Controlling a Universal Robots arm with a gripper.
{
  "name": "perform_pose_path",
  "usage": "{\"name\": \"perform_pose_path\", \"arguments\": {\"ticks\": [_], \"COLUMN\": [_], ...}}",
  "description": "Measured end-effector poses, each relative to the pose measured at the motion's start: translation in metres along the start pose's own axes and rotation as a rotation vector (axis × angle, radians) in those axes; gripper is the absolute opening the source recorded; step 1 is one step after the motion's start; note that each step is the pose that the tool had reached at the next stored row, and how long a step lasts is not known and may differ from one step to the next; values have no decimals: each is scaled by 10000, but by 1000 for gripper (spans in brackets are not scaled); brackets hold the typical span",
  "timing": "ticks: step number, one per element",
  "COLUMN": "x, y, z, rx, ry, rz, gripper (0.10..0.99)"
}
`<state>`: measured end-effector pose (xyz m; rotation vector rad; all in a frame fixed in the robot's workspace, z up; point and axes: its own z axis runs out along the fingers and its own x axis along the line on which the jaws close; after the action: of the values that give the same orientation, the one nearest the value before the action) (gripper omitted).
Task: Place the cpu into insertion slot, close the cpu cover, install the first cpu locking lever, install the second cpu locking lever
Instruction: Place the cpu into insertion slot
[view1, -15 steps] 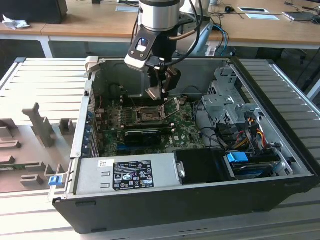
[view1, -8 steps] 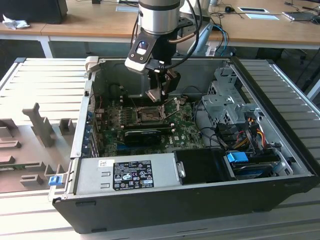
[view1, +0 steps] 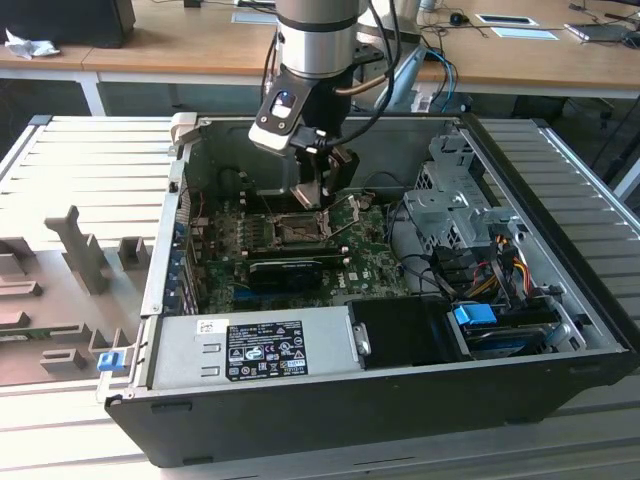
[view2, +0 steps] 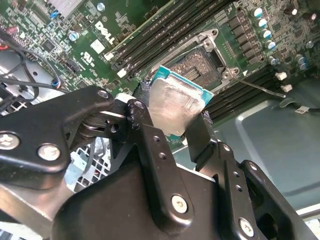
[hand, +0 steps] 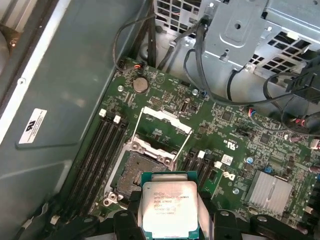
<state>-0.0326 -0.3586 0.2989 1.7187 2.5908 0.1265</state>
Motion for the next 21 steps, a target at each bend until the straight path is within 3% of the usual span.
{"name": "perform_pose_path", "arguments": {"ticks": [3,7,21], "x": [0,0,-1], "y": [-1,-1,-9], "z": [11,17,82], "rx": [-16,-23,-14], "ry": [-60,-93,-113], "rz": [722,1118,1364], "gripper": [529,529,529]}}
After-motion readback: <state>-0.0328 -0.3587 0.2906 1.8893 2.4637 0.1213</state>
